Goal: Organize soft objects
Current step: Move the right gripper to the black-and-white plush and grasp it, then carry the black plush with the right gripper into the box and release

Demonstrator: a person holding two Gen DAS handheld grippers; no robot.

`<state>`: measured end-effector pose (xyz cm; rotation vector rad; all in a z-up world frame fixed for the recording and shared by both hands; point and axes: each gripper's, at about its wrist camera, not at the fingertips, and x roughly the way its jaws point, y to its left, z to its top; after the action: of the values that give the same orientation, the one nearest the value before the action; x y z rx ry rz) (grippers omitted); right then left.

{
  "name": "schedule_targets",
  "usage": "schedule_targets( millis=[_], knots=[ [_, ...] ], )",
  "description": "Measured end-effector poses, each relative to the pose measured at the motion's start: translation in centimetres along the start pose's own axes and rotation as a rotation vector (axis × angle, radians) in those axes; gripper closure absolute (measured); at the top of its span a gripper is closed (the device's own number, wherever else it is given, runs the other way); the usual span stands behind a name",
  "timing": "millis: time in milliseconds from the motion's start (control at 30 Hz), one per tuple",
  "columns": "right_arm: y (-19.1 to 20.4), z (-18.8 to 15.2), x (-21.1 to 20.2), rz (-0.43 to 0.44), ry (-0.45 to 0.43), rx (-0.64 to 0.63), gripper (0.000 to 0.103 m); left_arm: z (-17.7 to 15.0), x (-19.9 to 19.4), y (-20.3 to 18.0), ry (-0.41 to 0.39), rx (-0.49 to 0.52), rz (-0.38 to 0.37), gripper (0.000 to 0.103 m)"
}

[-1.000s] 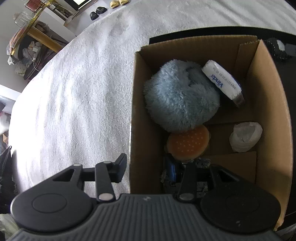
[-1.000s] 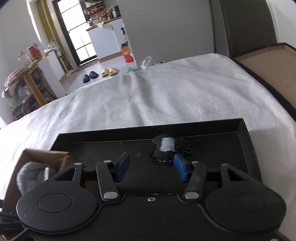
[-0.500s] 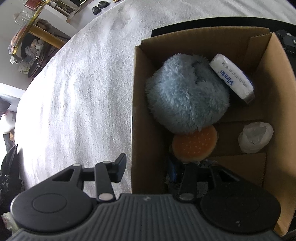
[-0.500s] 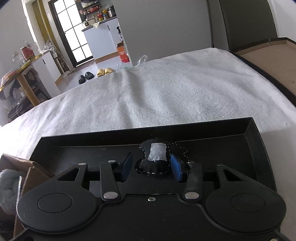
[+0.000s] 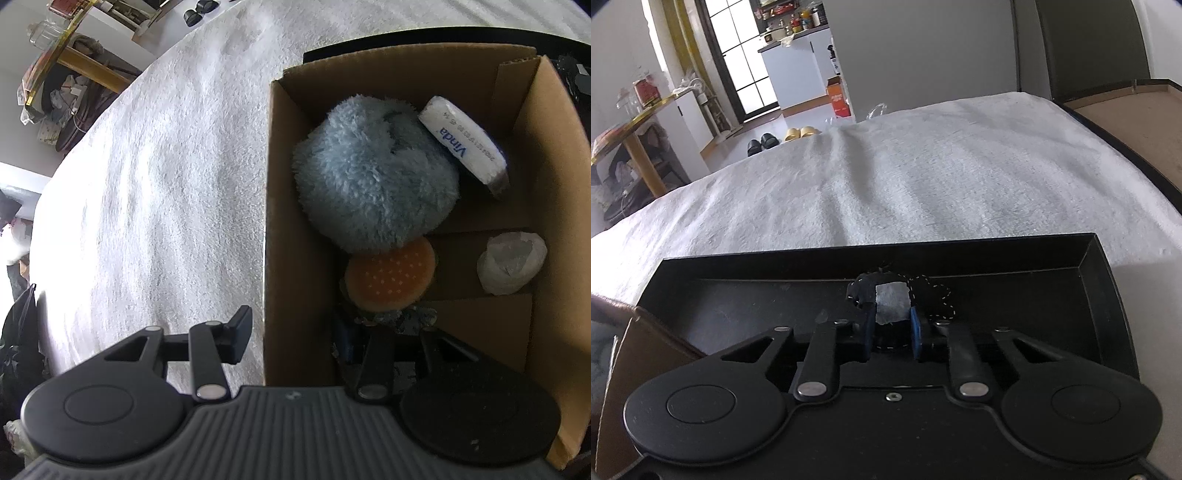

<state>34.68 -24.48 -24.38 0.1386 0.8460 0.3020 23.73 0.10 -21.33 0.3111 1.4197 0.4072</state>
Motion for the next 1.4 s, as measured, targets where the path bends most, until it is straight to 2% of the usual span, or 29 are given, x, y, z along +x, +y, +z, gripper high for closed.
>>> schedule_targets(
  millis=[333,700,1400],
  knots=[
    [-0.1,0.1,-2.6,0.020,0.011,0.010,0.086,-0.9,-1.0,0.9,-0.032,-0.029,-0.029,0.058],
    [1.8,-0.1,-6.9,0.021,0.021,-0.018,0.085,-1.9,-2.1,2.9,-0.079,-0.084,-0.094,0.058],
    [9.5,-0.5,-14.9,0.058,0.032,-0.145,0.084,-4.7,-2.2,6.1,-0.172,-0.175,-0.291,0.058]
  ],
)
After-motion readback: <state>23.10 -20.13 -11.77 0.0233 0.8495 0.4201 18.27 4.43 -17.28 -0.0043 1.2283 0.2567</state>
